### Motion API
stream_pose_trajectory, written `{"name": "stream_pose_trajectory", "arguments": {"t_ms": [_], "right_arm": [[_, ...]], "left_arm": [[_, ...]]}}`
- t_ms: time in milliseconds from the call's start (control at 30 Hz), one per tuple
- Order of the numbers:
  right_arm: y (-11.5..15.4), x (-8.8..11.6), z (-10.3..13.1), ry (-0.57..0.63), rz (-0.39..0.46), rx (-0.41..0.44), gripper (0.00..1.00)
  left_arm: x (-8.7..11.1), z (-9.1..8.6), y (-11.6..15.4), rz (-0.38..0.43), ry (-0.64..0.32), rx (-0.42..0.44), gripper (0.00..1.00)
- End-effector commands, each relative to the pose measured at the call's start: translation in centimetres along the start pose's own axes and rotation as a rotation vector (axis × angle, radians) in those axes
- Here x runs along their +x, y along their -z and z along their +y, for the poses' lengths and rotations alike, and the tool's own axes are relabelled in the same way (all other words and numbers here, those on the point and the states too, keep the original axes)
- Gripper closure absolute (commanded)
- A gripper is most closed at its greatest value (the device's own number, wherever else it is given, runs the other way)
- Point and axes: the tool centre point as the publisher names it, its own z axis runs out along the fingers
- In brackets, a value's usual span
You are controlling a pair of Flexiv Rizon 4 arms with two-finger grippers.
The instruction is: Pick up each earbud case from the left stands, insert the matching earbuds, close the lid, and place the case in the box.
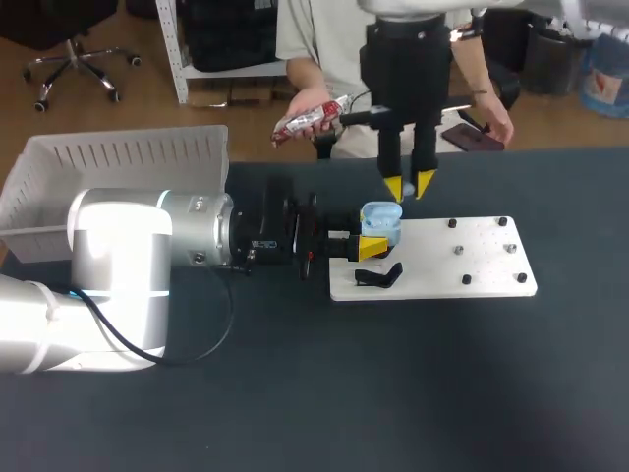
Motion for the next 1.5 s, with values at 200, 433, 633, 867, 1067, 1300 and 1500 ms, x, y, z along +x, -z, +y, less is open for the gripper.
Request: {"name": "stream_pose_trajectory", "arguments": {"t_ms": [200,433,633,867,1067,1300,1500], "right_arm": [[-0.8,-0.4,2.4,0.033,0.008,0.047,1.0],[-0.8,-0.4,2.4,0.033,0.008,0.047,1.0],[-0.9,-1.5,2.0,0.055,0.004,0.045,1.0],[-0.9,-1.8,1.5,0.068,-0.036,0.071,1.0],[-0.8,-1.7,1.5,0.114,-0.071,0.095,1.0],[-1.1,-1.8,1.9,0.165,-0.073,0.096,1.0],[-1.7,-2.3,2.2,0.221,-0.054,0.123,1.0]], "left_arm": [[0.0,-0.1,-0.1,-0.001,-0.002,-0.005,1.0],[0.0,-0.1,-0.1,-0.001,-0.002,-0.005,1.0],[0.0,-0.1,-0.1,-0.001,-0.002,-0.005,1.0],[0.0,-0.1,-0.1,-0.001,-0.002,-0.005,1.0],[0.0,-0.1,-0.1,-0.001,-0.002,-0.005,1.0],[0.0,-0.1,-0.1,-0.001,-0.002,-0.005,1.0],[0.0,-0.1,-0.1,-0.001,-0.002,-0.005,1.0]]}}
